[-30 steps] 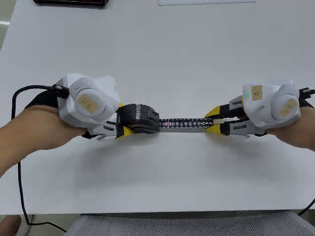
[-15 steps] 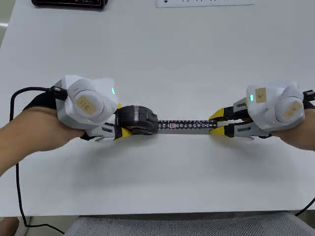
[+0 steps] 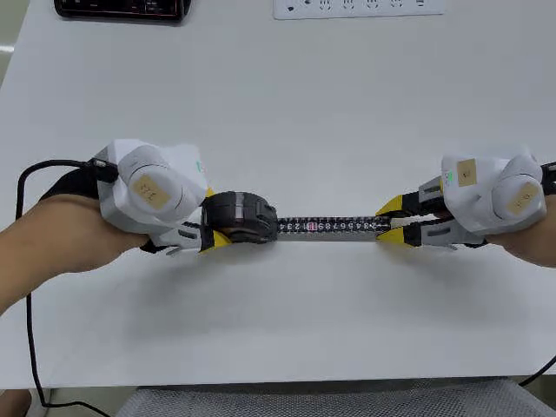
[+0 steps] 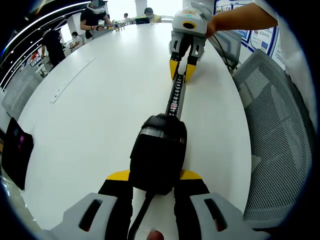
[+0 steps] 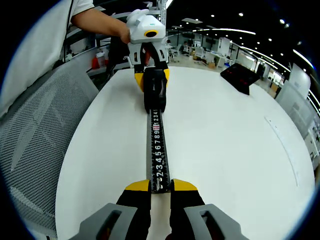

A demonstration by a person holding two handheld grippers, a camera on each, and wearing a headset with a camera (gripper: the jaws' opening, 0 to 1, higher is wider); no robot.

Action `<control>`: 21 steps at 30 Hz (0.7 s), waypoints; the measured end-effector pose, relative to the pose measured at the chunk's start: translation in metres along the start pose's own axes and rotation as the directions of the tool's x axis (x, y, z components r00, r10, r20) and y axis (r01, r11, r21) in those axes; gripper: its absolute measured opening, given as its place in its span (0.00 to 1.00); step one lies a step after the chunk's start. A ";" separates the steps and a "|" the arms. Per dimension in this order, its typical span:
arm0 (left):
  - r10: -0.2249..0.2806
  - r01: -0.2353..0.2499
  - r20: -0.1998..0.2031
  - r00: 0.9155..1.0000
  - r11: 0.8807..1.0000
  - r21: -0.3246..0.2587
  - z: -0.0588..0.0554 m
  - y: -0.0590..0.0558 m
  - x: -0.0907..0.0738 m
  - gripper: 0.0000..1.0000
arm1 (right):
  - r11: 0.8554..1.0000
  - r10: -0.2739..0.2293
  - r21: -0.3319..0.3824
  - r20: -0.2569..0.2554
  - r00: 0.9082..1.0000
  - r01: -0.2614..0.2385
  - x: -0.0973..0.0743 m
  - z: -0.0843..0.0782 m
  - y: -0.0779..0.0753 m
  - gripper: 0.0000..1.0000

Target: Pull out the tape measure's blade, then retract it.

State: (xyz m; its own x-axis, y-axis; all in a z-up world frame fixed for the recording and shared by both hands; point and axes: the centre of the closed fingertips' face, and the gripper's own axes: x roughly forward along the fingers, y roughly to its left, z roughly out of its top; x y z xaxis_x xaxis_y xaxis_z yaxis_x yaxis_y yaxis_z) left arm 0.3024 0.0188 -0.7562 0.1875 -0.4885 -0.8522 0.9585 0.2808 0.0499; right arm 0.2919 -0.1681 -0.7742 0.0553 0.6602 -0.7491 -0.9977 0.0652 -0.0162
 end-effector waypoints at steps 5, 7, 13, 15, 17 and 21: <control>0.000 0.000 0.000 1.000 1.000 0.000 0.000 0.000 0.000 0.26 | 1.000 0.000 -0.004 -0.006 1.000 0.000 -0.002 -0.002 -0.001 0.10; 0.001 -0.001 0.000 1.000 1.000 0.001 0.000 0.000 0.000 0.26 | 1.000 0.002 -0.003 -0.008 1.000 -0.002 -0.002 -0.002 -0.001 0.10; 0.002 -0.002 -0.001 1.000 1.000 0.001 0.000 0.000 0.000 0.26 | 1.000 0.003 -0.006 -0.015 1.000 -0.003 -0.004 -0.005 -0.001 0.10; 0.002 -0.002 -0.002 1.000 1.000 0.001 0.000 0.000 0.000 0.26 | 1.000 0.004 -0.006 -0.017 1.000 -0.004 -0.004 -0.006 -0.001 0.10; 0.002 -0.002 -0.002 1.000 1.000 0.001 0.000 0.000 0.000 0.26 | 1.000 0.003 -0.006 -0.018 1.000 -0.003 -0.005 -0.006 -0.001 0.10; 0.002 -0.002 -0.003 1.000 1.000 0.002 0.000 0.001 0.000 0.26 | 1.000 0.004 -0.003 -0.016 1.000 -0.004 -0.006 -0.006 -0.001 0.10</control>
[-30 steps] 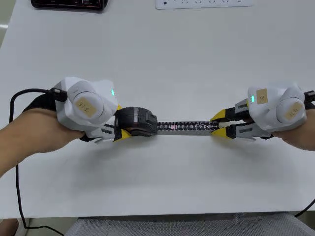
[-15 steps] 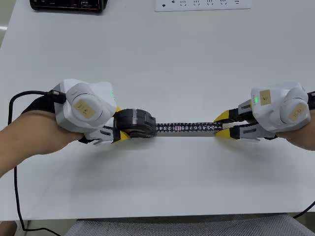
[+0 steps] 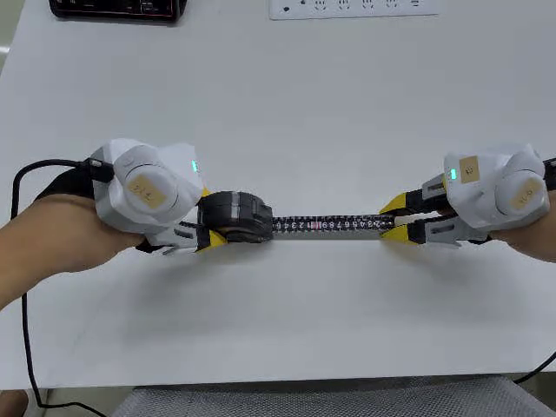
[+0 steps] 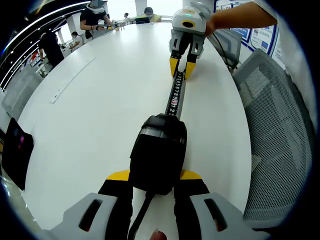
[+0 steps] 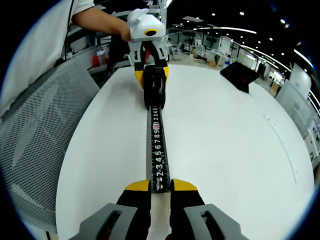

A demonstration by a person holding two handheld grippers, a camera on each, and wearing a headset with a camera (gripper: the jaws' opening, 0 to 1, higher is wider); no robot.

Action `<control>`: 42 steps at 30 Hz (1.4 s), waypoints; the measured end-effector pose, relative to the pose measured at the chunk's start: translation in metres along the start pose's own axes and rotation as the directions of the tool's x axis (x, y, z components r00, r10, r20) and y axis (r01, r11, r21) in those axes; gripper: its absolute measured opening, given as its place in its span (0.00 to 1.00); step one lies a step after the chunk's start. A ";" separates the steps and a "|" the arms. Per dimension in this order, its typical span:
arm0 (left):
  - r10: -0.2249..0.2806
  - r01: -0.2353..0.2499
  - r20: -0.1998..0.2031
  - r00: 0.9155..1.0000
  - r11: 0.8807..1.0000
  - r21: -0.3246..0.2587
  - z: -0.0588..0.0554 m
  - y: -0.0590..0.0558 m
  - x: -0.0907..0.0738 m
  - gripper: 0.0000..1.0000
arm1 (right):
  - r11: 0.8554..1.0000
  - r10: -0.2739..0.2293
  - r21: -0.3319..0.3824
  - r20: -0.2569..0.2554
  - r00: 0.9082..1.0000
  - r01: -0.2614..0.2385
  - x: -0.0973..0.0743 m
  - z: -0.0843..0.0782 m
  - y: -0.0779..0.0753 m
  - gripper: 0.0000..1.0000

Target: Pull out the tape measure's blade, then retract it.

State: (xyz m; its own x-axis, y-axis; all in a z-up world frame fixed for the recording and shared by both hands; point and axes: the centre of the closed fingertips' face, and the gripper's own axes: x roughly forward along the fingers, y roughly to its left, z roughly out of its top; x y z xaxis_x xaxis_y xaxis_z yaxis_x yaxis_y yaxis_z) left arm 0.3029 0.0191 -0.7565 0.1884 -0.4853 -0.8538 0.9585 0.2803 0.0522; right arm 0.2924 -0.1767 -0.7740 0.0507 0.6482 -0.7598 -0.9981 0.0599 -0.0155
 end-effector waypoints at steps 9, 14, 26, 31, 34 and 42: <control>0.002 -0.002 0.000 1.000 1.000 -0.002 -0.001 0.000 0.000 0.26 | 1.000 0.004 -0.007 -0.011 1.000 -0.004 -0.001 -0.002 -0.001 0.10; 0.001 -0.001 0.001 1.000 1.000 -0.001 -0.001 0.001 0.001 0.26 | 1.000 0.004 -0.007 -0.015 1.000 -0.004 -0.006 -0.003 -0.001 0.10; 0.003 -0.003 -0.002 1.000 1.000 -0.001 -0.001 0.000 0.000 0.26 | 1.000 0.001 -0.008 -0.031 1.000 -0.001 -0.012 -0.012 -0.002 0.10; 0.001 -0.001 -0.003 1.000 1.000 0.002 -0.001 -0.001 0.000 0.26 | 1.000 0.000 -0.006 -0.036 0.999 -0.001 -0.014 -0.015 -0.002 0.10; 0.001 -0.001 -0.003 1.000 1.000 0.003 -0.001 -0.001 0.000 0.26 | 1.000 0.000 -0.005 -0.040 0.999 0.000 -0.015 -0.017 -0.002 0.10; 0.003 -0.003 -0.003 1.000 1.000 0.000 -0.001 -0.001 0.000 0.26 | 1.000 0.003 -0.006 -0.054 0.999 -0.003 -0.019 -0.022 -0.003 0.10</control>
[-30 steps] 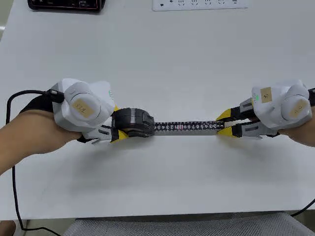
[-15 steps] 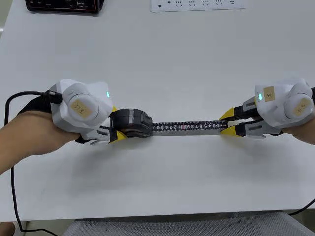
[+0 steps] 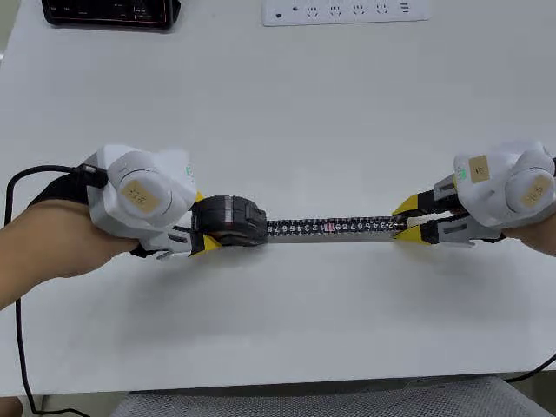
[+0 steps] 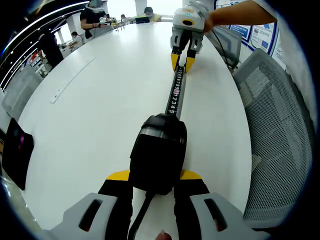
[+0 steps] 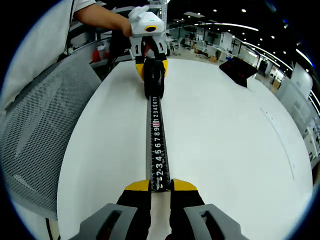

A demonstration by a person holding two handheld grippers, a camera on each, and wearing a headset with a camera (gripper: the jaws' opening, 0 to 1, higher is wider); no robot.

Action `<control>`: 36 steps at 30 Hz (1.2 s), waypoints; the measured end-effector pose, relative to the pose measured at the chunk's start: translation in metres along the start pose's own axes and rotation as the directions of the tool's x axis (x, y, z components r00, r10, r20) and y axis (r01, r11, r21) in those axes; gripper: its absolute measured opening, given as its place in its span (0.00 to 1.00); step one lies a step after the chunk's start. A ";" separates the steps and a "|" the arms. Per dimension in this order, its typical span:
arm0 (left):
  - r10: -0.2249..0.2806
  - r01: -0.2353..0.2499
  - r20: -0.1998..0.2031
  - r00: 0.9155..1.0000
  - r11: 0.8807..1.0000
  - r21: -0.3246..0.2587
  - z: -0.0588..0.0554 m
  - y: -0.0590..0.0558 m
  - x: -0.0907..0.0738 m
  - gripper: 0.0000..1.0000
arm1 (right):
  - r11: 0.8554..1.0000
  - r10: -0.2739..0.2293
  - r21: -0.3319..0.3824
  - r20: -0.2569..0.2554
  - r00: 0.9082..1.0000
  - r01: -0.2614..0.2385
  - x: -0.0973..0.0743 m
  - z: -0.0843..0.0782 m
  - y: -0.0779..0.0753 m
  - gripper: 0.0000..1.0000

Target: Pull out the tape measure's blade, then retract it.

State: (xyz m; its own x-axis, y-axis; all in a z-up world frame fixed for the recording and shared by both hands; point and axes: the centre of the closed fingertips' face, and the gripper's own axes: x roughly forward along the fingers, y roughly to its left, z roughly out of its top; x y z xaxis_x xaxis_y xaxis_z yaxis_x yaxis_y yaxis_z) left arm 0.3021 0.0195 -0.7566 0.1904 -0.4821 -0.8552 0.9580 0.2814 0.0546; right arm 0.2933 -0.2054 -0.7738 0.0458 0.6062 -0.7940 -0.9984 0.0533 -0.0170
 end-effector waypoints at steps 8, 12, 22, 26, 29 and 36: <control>-0.001 0.001 0.001 1.000 1.000 0.002 0.000 0.000 0.000 0.26 | 1.000 0.000 0.001 -0.014 1.000 0.000 -0.004 -0.005 -0.001 0.10; 0.000 0.000 0.001 1.000 1.000 0.001 0.000 0.000 0.000 0.26 | 1.000 0.000 -0.001 -0.018 1.000 0.000 -0.005 -0.007 0.000 0.10; 0.000 0.000 0.000 1.000 1.000 0.002 0.000 0.001 0.001 0.26 | 1.000 -0.002 0.006 -0.038 0.999 0.002 -0.011 -0.016 0.000 0.10; 0.001 -0.001 0.000 1.000 1.000 0.004 0.000 0.001 0.001 0.26 | 1.000 -0.001 0.005 -0.051 0.999 0.001 -0.013 -0.020 0.000 0.09; 0.001 -0.001 0.000 1.000 1.000 0.003 0.000 0.001 0.000 0.26 | 1.000 0.001 0.006 -0.059 0.998 0.000 -0.014 -0.022 -0.001 0.09; 0.003 -0.003 -0.001 1.000 1.000 0.002 -0.001 0.001 0.001 0.26 | 1.000 0.001 0.007 -0.072 0.997 -0.001 -0.017 -0.026 -0.002 0.09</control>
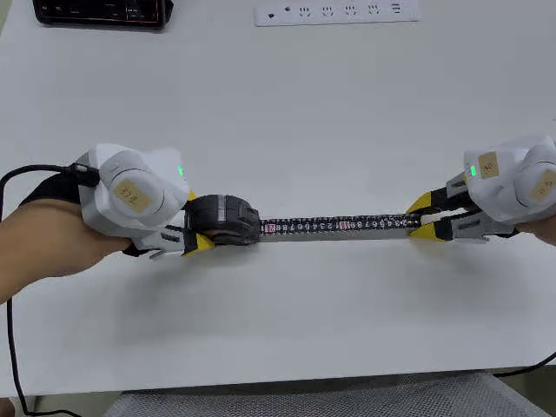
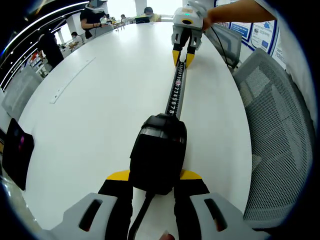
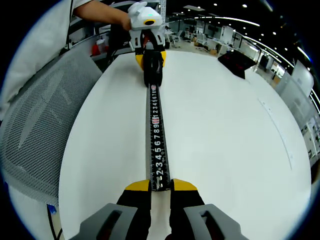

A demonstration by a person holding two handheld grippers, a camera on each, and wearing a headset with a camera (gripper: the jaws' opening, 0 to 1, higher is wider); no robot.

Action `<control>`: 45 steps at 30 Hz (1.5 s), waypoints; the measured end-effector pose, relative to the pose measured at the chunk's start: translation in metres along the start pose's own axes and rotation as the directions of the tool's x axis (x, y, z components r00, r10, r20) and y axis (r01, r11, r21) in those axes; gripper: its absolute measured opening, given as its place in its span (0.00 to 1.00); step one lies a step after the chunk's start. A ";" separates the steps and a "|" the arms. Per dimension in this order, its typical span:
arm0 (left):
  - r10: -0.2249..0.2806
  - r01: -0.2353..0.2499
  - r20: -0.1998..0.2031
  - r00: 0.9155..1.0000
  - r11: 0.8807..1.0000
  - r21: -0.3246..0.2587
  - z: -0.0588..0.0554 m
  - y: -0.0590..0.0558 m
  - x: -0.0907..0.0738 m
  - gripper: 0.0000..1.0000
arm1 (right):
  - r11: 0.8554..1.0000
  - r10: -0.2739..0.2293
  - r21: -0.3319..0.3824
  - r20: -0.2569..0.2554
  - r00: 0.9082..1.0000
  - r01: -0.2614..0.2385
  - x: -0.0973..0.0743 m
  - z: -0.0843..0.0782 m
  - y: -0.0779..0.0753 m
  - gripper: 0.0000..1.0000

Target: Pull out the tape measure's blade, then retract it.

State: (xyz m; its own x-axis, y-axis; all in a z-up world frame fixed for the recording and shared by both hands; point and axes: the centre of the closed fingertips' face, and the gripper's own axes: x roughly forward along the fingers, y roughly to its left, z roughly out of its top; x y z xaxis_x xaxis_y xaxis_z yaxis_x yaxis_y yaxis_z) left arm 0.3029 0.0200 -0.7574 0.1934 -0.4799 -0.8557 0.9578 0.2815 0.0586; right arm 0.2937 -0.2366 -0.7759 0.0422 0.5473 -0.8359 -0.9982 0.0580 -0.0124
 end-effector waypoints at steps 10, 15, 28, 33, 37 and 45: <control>-0.002 0.002 -0.002 1.000 1.000 0.002 0.000 0.000 0.000 0.26 | 1.000 -0.001 0.008 -0.020 1.000 0.002 -0.005 -0.008 0.000 0.09; 0.000 0.000 -0.003 1.000 1.000 0.003 0.000 -0.001 0.000 0.26 | 1.000 -0.002 0.011 -0.031 1.000 0.003 -0.007 -0.013 0.000 0.09; 0.001 -0.001 -0.004 1.000 1.000 0.002 0.001 -0.001 0.000 0.26 | 1.000 -0.003 0.020 -0.055 0.998 0.004 -0.013 -0.022 -0.002 0.09; 0.002 -0.002 -0.004 1.000 1.000 0.003 0.001 -0.001 0.000 0.26 | 1.000 -0.002 0.023 -0.065 0.998 0.004 -0.013 -0.021 -0.002 0.10; 0.003 -0.003 -0.007 1.000 1.000 -0.002 0.002 -0.001 0.000 0.27 | 1.000 -0.004 0.027 -0.069 0.998 0.006 -0.013 -0.021 -0.001 0.10; 0.014 -0.014 -0.009 1.000 1.000 -0.018 0.003 -0.001 0.000 0.27 | 1.000 -0.009 0.026 -0.082 0.997 0.011 -0.012 -0.021 -0.001 0.10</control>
State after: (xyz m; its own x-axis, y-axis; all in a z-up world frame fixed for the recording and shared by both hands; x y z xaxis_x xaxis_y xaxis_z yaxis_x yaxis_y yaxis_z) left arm 0.3026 0.0174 -0.7563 0.2045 -0.4688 -0.8593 0.9509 0.3033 0.0609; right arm 0.2937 -0.2610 -0.7774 0.0474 0.4767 -0.8778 -0.9963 0.0854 -0.0074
